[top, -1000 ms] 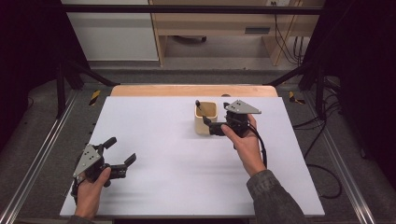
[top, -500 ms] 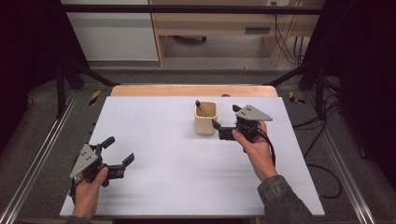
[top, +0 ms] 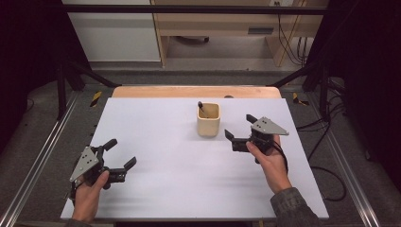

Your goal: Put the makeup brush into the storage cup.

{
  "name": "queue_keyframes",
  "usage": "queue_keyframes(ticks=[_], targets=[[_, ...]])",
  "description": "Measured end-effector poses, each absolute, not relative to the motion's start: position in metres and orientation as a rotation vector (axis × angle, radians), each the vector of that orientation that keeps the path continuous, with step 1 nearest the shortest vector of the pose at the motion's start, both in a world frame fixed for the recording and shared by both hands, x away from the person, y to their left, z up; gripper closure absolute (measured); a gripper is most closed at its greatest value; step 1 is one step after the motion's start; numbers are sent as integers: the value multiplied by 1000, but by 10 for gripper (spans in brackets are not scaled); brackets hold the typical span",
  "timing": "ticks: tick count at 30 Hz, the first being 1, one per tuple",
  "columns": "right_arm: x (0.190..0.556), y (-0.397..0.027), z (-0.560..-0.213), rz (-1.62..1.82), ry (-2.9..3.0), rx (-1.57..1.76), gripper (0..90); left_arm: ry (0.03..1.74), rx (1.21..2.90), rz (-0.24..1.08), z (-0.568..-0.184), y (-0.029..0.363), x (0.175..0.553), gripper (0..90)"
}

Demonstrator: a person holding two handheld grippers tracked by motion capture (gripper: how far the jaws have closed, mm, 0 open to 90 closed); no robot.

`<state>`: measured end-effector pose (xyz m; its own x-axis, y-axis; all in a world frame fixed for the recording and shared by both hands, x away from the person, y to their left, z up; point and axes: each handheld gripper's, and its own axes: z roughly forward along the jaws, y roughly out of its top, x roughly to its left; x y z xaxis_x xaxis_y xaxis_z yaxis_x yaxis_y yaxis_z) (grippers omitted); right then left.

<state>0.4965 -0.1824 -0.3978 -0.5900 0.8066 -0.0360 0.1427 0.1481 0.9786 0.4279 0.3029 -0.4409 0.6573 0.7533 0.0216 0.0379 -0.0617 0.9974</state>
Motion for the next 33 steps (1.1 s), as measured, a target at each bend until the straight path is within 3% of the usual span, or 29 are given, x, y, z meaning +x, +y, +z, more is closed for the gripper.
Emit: queue_keyframes(ticks=[33], targets=[[456,-243,-418,1505,1693,966,28,676,1550,659,-442,300,427,2]])
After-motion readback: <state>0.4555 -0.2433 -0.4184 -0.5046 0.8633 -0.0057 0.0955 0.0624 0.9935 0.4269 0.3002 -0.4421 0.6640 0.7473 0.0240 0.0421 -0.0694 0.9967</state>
